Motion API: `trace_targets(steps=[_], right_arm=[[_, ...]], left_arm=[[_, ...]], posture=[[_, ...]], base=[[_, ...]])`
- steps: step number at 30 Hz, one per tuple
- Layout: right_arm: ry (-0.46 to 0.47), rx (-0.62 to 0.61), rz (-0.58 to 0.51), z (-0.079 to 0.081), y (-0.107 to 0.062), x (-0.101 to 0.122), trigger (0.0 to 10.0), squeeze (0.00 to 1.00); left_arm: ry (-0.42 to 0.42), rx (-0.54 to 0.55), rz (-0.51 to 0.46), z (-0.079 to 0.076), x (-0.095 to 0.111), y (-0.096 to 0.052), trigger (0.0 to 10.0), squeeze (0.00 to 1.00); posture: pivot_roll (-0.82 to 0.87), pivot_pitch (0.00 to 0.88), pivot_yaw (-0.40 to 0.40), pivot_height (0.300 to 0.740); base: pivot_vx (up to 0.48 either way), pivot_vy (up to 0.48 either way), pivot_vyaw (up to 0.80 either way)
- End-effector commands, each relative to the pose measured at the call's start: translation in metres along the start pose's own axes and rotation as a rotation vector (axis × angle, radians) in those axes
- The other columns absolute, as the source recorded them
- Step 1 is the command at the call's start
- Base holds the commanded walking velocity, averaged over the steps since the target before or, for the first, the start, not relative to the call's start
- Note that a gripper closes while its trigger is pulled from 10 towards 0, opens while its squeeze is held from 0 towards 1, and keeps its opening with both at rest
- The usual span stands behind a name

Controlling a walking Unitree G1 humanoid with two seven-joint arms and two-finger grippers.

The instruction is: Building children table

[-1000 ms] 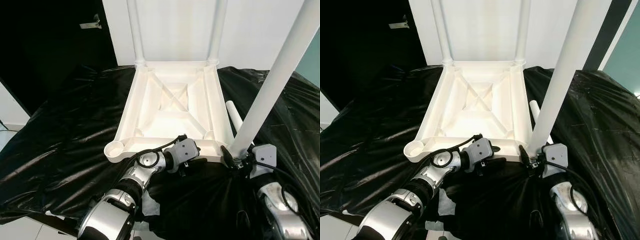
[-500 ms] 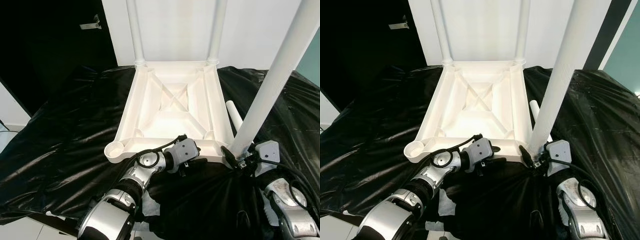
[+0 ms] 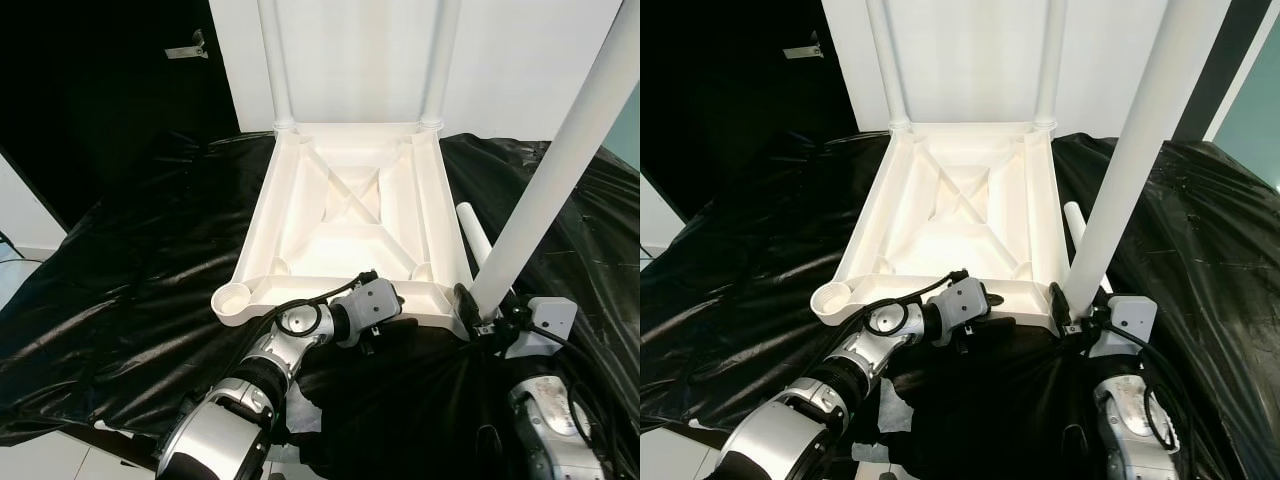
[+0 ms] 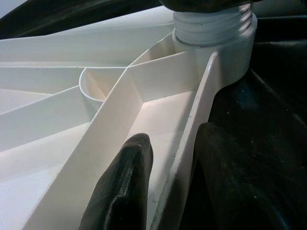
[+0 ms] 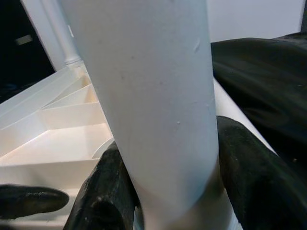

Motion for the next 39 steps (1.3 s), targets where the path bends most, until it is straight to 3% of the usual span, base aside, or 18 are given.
trace_targets(steps=[1,3,4,6,7,9,10,14,15,26,27,28,29,37,39], right_arm=[[0.028,-0.024,0.052,0.007,-0.009,-0.013,0.0,0.0],[0.048,-0.025,0.062,0.008,-0.009,-0.015,0.0,0.0],[0.049,0.031,0.072,0.013,-0.006,-0.015,8.7,0.0],[0.045,0.051,0.073,0.014,-0.006,-0.015,8.7,0.0],[0.033,0.082,0.066,0.016,-0.004,-0.013,10.0,0.0],[0.033,0.082,0.066,0.016,-0.004,-0.013,10.0,0.0],[0.032,0.11,0.049,0.015,-0.001,-0.008,10.0,1.0],[-0.007,0.149,0.028,0.004,0.008,-0.001,10.0,1.0],[-0.057,0.182,0.023,-0.002,0.015,0.003,10.0,0.0],[-0.099,0.306,0.041,-0.005,0.024,0.004,10.0,0.0],[-0.089,0.333,0.038,-0.003,0.024,0.005,4.4,0.0],[-0.089,0.333,0.038,-0.003,0.024,0.005,4.4,0.0],[-0.085,0.354,0.031,-0.002,0.023,0.007,0.0,0.0],[-0.066,0.36,0.048,-0.004,0.019,0.005,0.0,0.0],[-0.05,0.251,0.053,-0.01,0.016,0.002,0.0,0.0]], left_arm=[[-0.074,0.029,0.092,-0.008,-0.026,-0.002,10.0,0.0],[-0.074,0.029,0.092,-0.008,-0.026,-0.002,10.0,0.0],[-0.073,0.028,0.093,-0.008,-0.026,-0.002,10.0,0.0],[-0.072,0.027,0.094,-0.008,-0.026,-0.002,10.0,0.0],[-0.071,0.026,0.093,-0.008,-0.026,-0.002,10.0,0.0],[-0.071,0.026,0.093,-0.008,-0.026,-0.002,10.0,0.0],[-0.071,0.027,0.093,-0.008,-0.026,-0.002,10.0,0.0],[-0.076,0.029,0.093,-0.009,-0.026,-0.001,10.0,0.0],[-0.08,0.03,0.094,-0.009,-0.027,-0.001,10.0,0.0],[-0.088,0.046,0.093,-0.007,-0.027,-0.003,10.0,0.0],[-0.088,0.047,0.094,-0.006,-0.028,-0.003,10.0,0.0],[-0.088,0.047,0.094,-0.006,-0.028,-0.003,10.0,0.0],[-0.088,0.048,0.095,-0.006,-0.028,-0.003,10.0,0.0],[-0.088,0.051,0.098,-0.005,-0.029,-0.004,10.0,0.0],[-0.091,0.05,0.095,-0.006,-0.029,-0.004,10.0,0.0]], posture=[[-0.12,0.0,0.032,0.74],[-0.12,0.0,0.034,0.74],[-0.13,0.0,0.038,0.74],[-0.13,0.0,0.039,0.74],[-0.13,0.0,0.038,0.74],[-0.13,0.0,0.038,0.74],[-0.13,0.0,0.034,0.74],[-0.13,0.0,0.029,0.74],[-0.13,0.0,0.027,0.74],[-0.11,0.0,0.025,0.74],[-0.11,0.0,0.025,0.74],[-0.11,0.0,0.025,0.74],[-0.11,0.0,0.025,0.74],[-0.11,0.0,0.02,0.74],[-0.11,0.0,0.018,0.74]], base=[[0.0,0.0,0.0],[0.0,0.0,0.0],[0.0,0.0,0.0],[0.0,0.0,0.0],[0.0,0.0,0.0],[0.0,0.0,0.0],[0.0,0.0,0.0],[0.0,0.0,0.0],[0.0,0.0,0.0],[0.0,0.0,0.0],[0.0,0.0,0.0],[0.0,0.0,0.0],[0.0,0.0,0.0],[0.0,0.0,0.0],[0.0,0.0,0.0]])
Point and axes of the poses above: a point about 5 cm out from each wrist's last joint towards the gripper, its own y axis pointing out of the wrist towards the gripper, its own x axis along the axis of the wrist's last joint, z = x × y, the point moved 5 cm from there along y, pointing out of the wrist towards the gripper, and after that the axes turned 3 degrees about -y, right-handed, at the moved point
